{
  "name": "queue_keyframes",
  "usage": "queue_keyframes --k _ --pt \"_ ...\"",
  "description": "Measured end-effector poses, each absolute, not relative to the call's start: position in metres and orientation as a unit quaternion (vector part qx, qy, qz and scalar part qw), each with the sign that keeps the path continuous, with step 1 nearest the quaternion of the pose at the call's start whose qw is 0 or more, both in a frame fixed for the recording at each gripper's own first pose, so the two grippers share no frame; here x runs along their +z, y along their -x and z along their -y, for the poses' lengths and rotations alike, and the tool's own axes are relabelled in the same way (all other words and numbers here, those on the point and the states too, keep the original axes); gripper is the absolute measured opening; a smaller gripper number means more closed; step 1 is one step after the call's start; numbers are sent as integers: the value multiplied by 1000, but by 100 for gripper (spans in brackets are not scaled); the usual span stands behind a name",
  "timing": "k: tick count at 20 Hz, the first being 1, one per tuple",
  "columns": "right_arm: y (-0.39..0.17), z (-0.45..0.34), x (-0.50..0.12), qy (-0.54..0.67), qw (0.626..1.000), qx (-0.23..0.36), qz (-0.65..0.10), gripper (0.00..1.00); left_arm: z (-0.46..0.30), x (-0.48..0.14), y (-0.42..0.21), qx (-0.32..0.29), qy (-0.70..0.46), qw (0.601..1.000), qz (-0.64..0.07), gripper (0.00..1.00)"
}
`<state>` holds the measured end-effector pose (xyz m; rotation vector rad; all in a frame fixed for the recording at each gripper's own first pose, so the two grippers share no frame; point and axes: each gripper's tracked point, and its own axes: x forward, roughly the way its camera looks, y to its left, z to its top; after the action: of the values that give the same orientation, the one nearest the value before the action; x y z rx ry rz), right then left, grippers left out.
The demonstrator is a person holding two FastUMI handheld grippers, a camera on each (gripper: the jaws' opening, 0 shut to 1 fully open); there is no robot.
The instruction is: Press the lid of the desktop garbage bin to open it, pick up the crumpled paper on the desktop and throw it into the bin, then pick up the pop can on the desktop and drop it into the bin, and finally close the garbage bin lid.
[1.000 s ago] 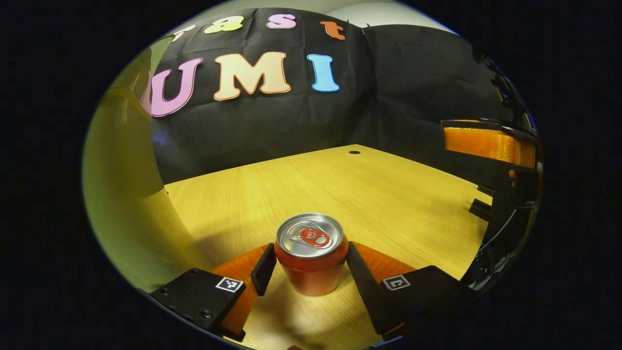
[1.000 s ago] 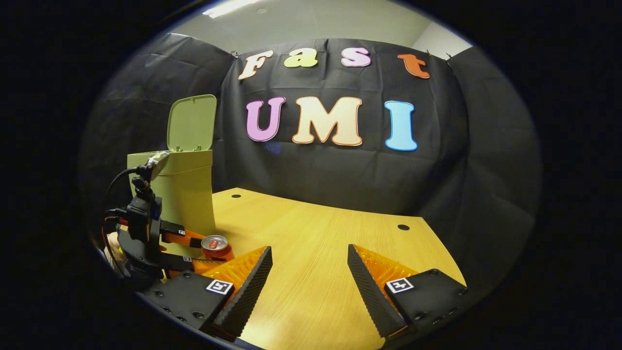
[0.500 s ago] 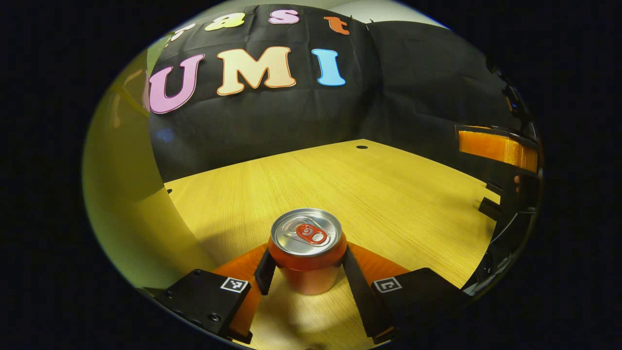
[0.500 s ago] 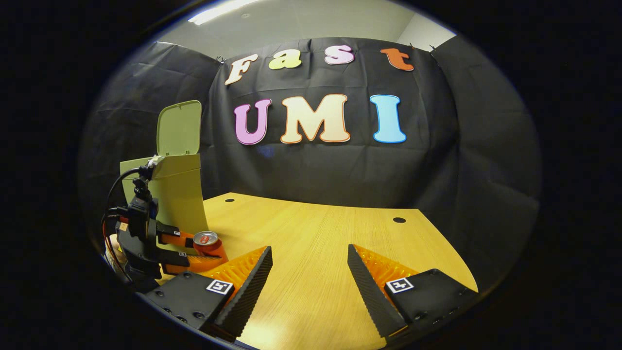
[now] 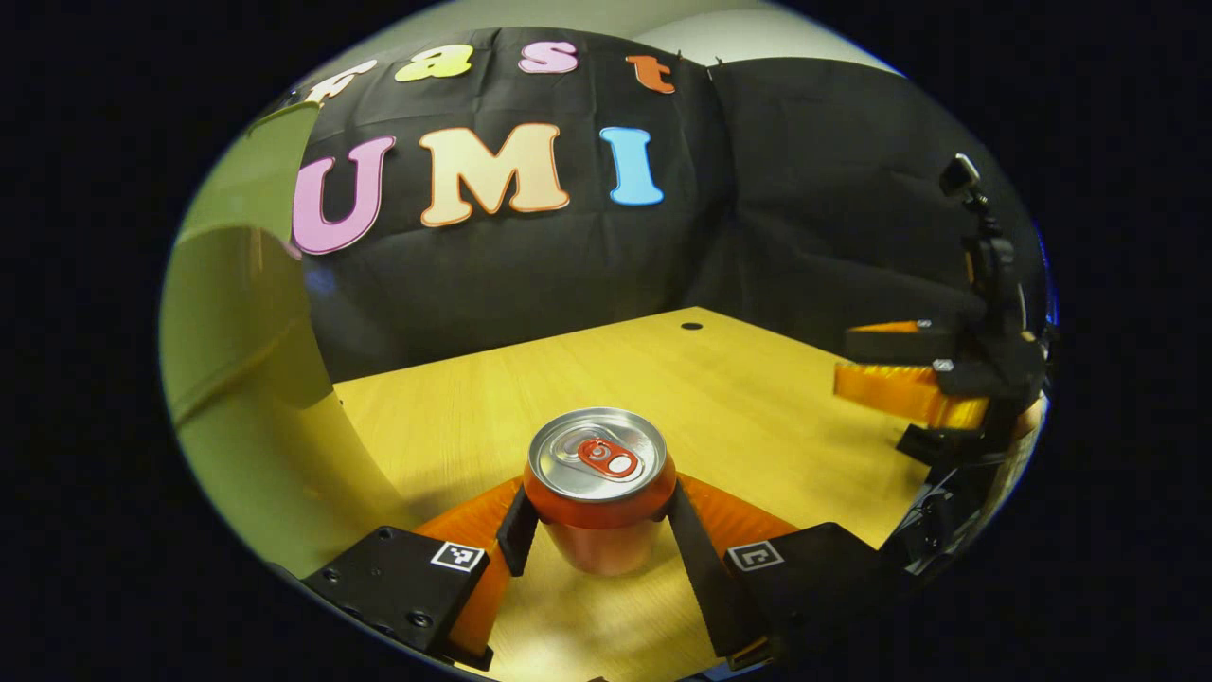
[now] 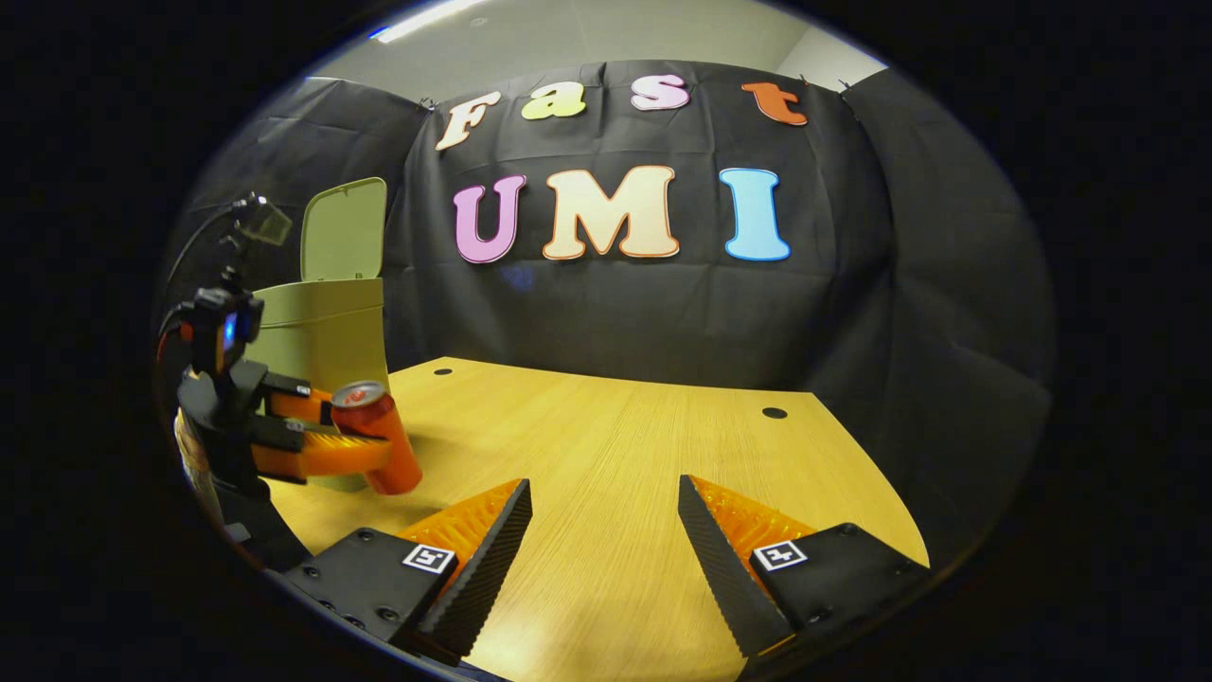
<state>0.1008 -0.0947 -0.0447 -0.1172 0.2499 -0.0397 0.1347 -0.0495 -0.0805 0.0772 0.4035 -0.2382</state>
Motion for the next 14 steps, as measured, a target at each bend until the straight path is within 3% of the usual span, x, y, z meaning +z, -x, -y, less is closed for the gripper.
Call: queue_keyframes --k 7,14 --pt "-96 91 -41 48 992 -13 -118 99 54 14 -117 -132 -17 980 -151 77" --pt "-90 83 -40 47 992 -4 -118 99 -16 110 -115 -54 -39 994 -85 77"
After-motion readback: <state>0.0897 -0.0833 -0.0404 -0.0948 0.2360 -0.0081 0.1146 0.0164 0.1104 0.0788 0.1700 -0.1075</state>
